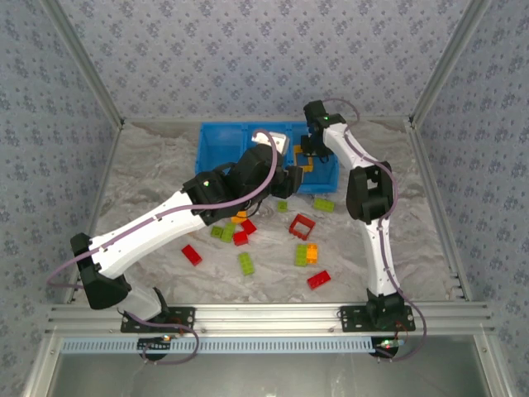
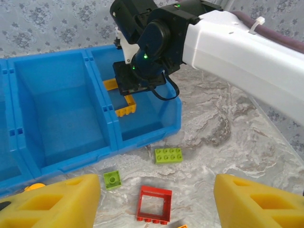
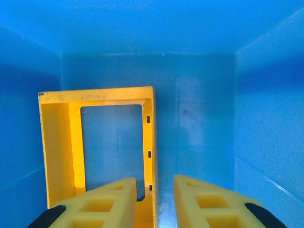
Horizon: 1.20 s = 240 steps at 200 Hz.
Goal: Sort the legos into containers by color
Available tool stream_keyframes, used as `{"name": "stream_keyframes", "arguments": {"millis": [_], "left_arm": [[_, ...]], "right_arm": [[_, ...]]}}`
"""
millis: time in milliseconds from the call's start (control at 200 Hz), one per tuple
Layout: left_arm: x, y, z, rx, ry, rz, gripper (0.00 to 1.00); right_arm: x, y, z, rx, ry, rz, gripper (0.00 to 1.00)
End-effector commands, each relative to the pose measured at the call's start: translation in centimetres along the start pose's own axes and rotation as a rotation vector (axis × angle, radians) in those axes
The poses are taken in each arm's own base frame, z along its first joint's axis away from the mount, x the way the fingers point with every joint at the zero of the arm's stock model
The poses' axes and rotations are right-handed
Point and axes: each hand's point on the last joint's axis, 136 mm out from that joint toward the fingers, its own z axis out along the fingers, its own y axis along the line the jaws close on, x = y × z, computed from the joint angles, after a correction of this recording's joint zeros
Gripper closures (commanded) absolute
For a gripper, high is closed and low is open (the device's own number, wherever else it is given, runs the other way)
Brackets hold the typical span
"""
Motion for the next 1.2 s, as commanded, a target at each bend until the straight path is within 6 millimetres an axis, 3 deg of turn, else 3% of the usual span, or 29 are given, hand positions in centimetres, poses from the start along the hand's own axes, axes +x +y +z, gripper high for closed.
{"name": "stream_keyframes", "arguments": {"millis": [0, 115, 195, 335, 420, 540, 670, 764, 829, 949, 1049, 1194], "left_arm": [[-0.5, 0.8, -0.9, -0.037, -0.018, -0.004, 0.35], [-0.4, 1.3, -1.2, -0.058, -0.017, -0.013, 0.36], [0.1, 1.9, -1.3, -0.084, -0.003, -0.018, 0.36], [1.6, 3.2, -1.5, -0.134, 0.042, -0.044, 0.36], [3.0, 5.0, -1.9, -0.186, 0.068, -0.100, 0.37], [5.8, 7.9, -2.2, -0.234, 0.122, -0.192, 0.38], [9.5, 12.1, -3.1, -0.358, 0.194, -0.281, 0.40], [13.5, 16.0, -4.0, -0.480, 0.276, -0.366, 0.41], [16.6, 18.3, -4.2, -0.534, 0.343, -0.435, 0.40], [21.6, 21.8, -4.6, -0.618, 0.422, -0.563, 0.39], [24.4, 24.0, -5.1, -0.686, 0.437, -0.618, 0.38], [28.0, 25.2, -4.8, -0.722, 0.482, -0.669, 0.36]], "right_arm": [[-2.0, -0.2, -3.8, -0.016, -0.069, 0.025, 0.64], [-3.5, -0.3, -7.1, -0.019, -0.133, 0.032, 0.65], [-4.5, -0.4, -10.5, -0.016, -0.202, 0.032, 0.67], [-5.4, -0.5, -18.5, -0.035, -0.374, 0.042, 0.71], [-4.4, 0.2, -23.1, -0.087, -0.468, 0.033, 0.71], [-1.2, 2.4, -28.6, -0.223, -0.589, -0.023, 0.71], [5.0, 6.4, -33.1, -0.430, -0.675, -0.166, 0.70], [9.7, 8.8, -36.0, -0.591, -0.703, -0.265, 0.66], [13.3, 10.3, -37.2, -0.709, -0.683, -0.345, 0.66], [19.5, 12.2, -36.4, -0.853, -0.590, -0.415, 0.63], [22.6, 12.8, -35.6, -0.912, -0.558, -0.401, 0.56], [25.7, 14.1, -34.3, -0.974, -0.545, -0.396, 0.53]]}}
